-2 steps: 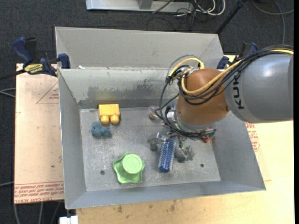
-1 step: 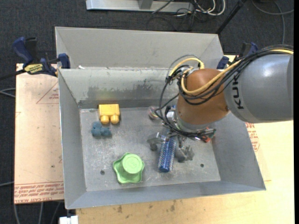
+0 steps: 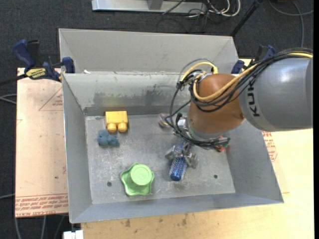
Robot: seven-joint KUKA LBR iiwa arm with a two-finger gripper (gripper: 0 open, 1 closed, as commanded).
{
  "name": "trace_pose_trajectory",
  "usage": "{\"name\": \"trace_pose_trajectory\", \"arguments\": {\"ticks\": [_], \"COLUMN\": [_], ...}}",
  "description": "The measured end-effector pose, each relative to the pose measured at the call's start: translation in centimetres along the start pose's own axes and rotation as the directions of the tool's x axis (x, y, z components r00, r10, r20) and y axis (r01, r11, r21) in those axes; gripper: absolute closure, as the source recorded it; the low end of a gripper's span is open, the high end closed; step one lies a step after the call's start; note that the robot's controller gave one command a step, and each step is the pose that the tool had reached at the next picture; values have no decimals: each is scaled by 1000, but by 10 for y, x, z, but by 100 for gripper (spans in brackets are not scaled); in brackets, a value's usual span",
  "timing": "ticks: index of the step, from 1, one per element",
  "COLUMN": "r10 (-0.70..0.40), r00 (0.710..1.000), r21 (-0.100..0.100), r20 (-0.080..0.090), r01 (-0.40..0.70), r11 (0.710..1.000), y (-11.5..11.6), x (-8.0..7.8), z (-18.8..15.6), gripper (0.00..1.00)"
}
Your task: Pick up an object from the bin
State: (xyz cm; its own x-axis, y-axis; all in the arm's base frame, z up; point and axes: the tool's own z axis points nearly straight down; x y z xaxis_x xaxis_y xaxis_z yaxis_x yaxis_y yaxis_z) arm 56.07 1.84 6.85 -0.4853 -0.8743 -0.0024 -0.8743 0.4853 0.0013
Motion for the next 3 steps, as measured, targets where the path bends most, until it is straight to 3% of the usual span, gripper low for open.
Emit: {"name": "trace_pose_trajectory", "arguments": {"ticks": [1, 3], "r10": [3, 9], "r00": [1000, 1000], "r21": [2, 1], "r20": [1, 0], "r01": [-3, -9], "r11": [1000, 1000], "y": [0, 1], "x": [-1, -2], "z": [-32, -45], "gripper": [100, 100]}}
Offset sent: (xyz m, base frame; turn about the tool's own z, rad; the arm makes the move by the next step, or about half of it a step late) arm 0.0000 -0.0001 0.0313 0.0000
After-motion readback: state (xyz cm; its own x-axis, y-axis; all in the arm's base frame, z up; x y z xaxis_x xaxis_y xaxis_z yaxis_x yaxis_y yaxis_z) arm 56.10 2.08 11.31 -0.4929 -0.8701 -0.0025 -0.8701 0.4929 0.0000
